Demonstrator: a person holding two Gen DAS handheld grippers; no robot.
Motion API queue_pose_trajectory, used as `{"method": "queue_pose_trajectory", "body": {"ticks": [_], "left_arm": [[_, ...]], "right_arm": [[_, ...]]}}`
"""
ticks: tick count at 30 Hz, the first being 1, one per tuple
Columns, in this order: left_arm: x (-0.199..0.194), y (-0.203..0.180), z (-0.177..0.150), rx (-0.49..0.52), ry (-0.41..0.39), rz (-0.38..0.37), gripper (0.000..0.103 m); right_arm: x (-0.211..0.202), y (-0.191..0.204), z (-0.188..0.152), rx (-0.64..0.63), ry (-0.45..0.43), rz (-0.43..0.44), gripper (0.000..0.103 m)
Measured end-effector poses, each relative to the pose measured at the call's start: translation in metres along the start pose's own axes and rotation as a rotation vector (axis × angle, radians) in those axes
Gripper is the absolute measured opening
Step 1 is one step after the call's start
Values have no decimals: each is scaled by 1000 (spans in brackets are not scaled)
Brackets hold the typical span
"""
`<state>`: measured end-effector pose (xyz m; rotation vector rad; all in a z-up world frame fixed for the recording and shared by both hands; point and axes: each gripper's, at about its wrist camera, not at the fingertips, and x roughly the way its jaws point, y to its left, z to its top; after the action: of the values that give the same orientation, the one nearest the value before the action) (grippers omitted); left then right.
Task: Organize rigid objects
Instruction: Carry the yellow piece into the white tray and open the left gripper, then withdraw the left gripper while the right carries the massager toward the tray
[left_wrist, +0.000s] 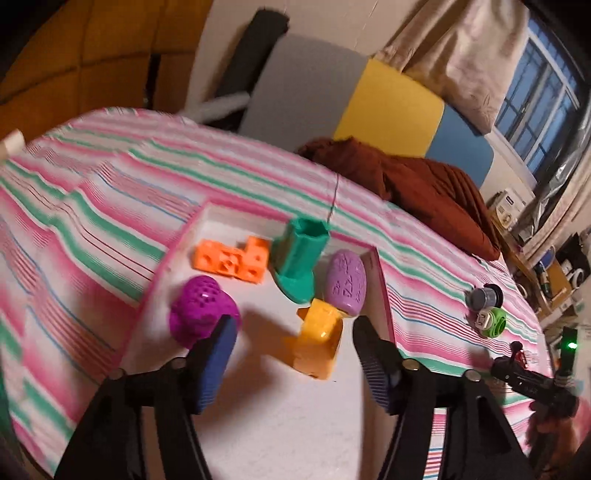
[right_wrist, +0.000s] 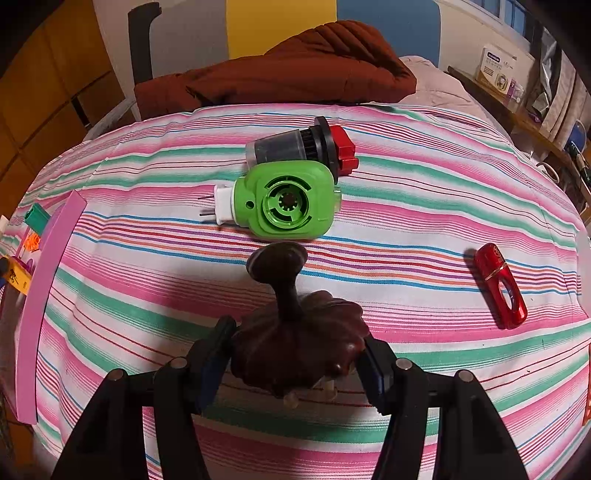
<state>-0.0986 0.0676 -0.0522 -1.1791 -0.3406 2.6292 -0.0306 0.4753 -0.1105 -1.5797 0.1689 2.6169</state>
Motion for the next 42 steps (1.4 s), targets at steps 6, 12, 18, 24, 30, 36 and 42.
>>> {"method": "queue_pose_trajectory", "body": {"ticks": [6, 12, 18, 24, 30, 36, 42], "left_arm": [[-6, -5, -4, 96, -50, 110, 69], [0, 6, 21, 78, -64, 183, 69], [-12, 22, 21, 39, -101, 186, 70], [-33, 27, -9, -34, -109, 79, 89], [-45, 2, -35, 34, -89, 11, 92], [-54, -20, -50, 110, -81, -37, 95], [-63, -24, -58, 152, -90, -54, 96]], "right_arm": [[0, 0, 0, 0, 0, 1, 62], [4, 1, 0, -3, 11, -12, 62], [9, -3, -1, 4, 35, -18, 62], [10, -4, 1, 10, 35, -17, 62], [10, -7, 1, 34, 33, -5, 62], [4, -9, 1, 48, 7, 1, 61], [-5, 1, 0, 51, -32, 32, 61]]}}
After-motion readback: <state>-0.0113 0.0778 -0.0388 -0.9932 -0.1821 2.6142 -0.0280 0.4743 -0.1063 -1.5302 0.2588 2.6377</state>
